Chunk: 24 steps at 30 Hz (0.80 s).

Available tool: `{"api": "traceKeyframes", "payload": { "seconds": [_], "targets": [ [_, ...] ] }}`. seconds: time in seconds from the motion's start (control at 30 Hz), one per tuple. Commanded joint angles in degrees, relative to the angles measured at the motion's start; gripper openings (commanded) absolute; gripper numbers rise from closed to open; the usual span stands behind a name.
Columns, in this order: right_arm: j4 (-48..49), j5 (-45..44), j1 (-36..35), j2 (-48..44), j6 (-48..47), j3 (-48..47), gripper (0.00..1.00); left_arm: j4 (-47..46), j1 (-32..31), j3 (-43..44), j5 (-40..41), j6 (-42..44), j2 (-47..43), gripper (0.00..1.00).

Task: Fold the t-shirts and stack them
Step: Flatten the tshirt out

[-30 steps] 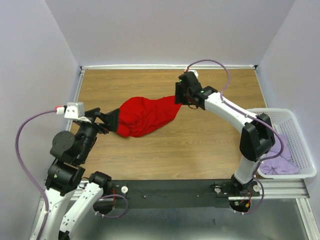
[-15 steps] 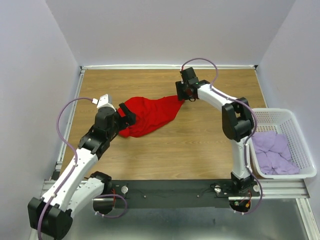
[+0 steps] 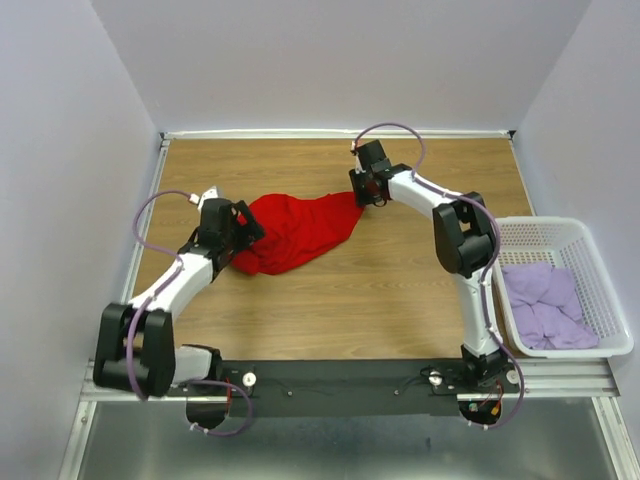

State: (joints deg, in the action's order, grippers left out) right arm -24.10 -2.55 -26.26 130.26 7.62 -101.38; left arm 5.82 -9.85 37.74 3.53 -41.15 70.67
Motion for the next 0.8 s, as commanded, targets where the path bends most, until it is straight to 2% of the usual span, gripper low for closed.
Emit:
{"api": "traceKeyframes", "payload": {
  "seconds": [0.0,0.03,0.07,0.23,0.33,0.37,0.4,0.43,0.5,0.57,0.6,0.7,0.73,0.77],
  "targets": [
    [-0.2,4.1,-2.0,-3.1,0.3,5.0,0.23,-5.4,0.4,3.3,-3.3,3.2,9.6,0.98],
    [-0.3,4.5,-2.3,-4.5,0.9,8.1,0.14,-5.4,0.4,5.3,-3.3,4.3,11.6,0.98],
    [-0.3,5.4,-2.5,-6.1,2.6,9.8,0.01,-5.3,0.4,6.4,-3.3,5.0,13.5,0.97],
    [-2.3,8.2,-7.2,-20.1,6.9,22.2,0.01,-5.5,0.4,16.5,-5.5,9.2,25.8,0.93],
    [-3.3,11.9,-12.6,-28.7,11.8,29.1,0.01,-5.4,0.3,23.1,-8.7,11.5,33.5,0.88],
    [-3.3,13.6,-14.3,-30.2,13.0,30.6,0.0,-5.3,0.2,28.1,-9.9,12.0,35.5,0.86],
    [-3.3,14.6,-18.2,-32.1,15.9,32.1,0.01,-5.1,-0.2,30.9,-12.9,12.9,37.5,0.81],
    [-3.2,15.5,-20.0,-32.6,18.6,32.5,0.01,-4.3,-0.5,36.3,-14.1,13.1,41.2,0.81],
    [-2.5,16.1,-25.1,-32.1,20.1,32.1,0.01,-3.2,-2.0,41.3,-16.4,14.0,44.9,0.78],
    [-2.4,15.6,-27.3,-30.9,20.8,29.8,0.02,-2.2,-2.9,45.7,-16.8,14.4,45.2,0.78],
    [-2.4,15.4,-28.0,-30.1,21.3,29.0,0.05,-2.3,-3.5,45.9,-16.3,14.5,43.6,0.78],
    [-2.6,9.9,-27.8,-31.5,22.5,27.2,0.27,-2.5,-3.7,42.6,-12.3,15.4,38.6,0.82],
    [-2.7,7.9,-27.8,-32.5,22.4,27.2,0.34,-2.2,-3.7,41.0,-10.8,15.7,34.0,0.83],
    [-2.9,4.4,-27.4,-34.6,21.9,27.6,0.46,-1.5,-3.7,37.1,-7.6,16.4,28.8,0.85]
  ]
}}
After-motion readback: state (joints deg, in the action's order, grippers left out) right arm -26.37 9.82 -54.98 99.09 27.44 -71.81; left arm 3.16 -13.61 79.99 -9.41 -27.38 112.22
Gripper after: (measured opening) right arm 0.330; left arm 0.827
